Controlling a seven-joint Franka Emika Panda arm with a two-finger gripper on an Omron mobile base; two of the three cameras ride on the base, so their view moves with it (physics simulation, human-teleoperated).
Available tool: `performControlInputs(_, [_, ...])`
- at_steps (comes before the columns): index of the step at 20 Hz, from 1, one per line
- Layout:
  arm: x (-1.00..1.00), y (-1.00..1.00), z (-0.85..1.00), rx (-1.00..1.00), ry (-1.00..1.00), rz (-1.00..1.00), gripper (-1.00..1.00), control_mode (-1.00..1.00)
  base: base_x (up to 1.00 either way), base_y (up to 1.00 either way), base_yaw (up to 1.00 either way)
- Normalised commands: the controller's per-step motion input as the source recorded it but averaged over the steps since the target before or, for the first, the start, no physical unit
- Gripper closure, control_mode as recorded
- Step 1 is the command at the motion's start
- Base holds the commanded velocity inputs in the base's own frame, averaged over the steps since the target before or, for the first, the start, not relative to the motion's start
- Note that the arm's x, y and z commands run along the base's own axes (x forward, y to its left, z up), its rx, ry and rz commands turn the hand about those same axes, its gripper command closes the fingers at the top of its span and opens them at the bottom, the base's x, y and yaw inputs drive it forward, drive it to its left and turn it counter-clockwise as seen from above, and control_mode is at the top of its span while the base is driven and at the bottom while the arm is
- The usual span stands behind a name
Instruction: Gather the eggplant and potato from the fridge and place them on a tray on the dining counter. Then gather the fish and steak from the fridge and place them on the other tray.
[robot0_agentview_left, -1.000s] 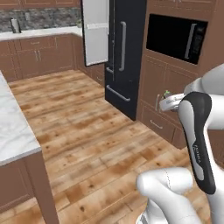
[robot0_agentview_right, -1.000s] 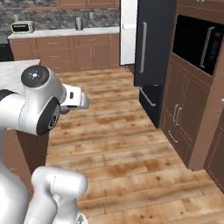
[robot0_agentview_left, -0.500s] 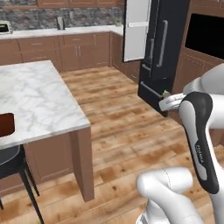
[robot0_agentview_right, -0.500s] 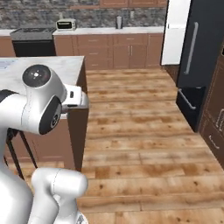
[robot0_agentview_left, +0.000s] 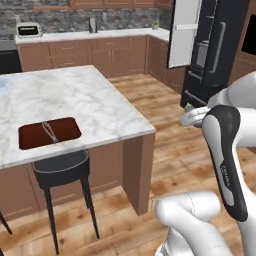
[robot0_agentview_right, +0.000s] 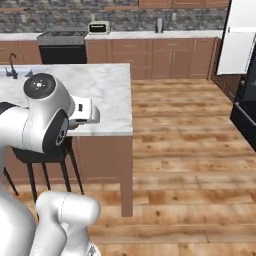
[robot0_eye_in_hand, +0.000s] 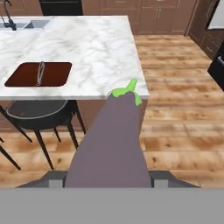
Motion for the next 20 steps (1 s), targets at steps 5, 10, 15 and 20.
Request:
performControlInputs(5, [0.00,0.00,0.00,0.00,0.00,0.00,1.00,1.00,-0.04,1.00,0.07])
performControlInputs(10, [0.00,0.00,0.00,0.00,0.00,0.00,1.00,1.00,-0.03,1.00,0.04])
performControlInputs(15, [0.00,0.00,0.00,0.00,0.00,0.00,1.00,1.00,-0.09,1.00,0.02])
performControlInputs(20, [0.00,0.00,0.00,0.00,0.00,0.00,1.00,1.00,-0.08,1.00,0.00])
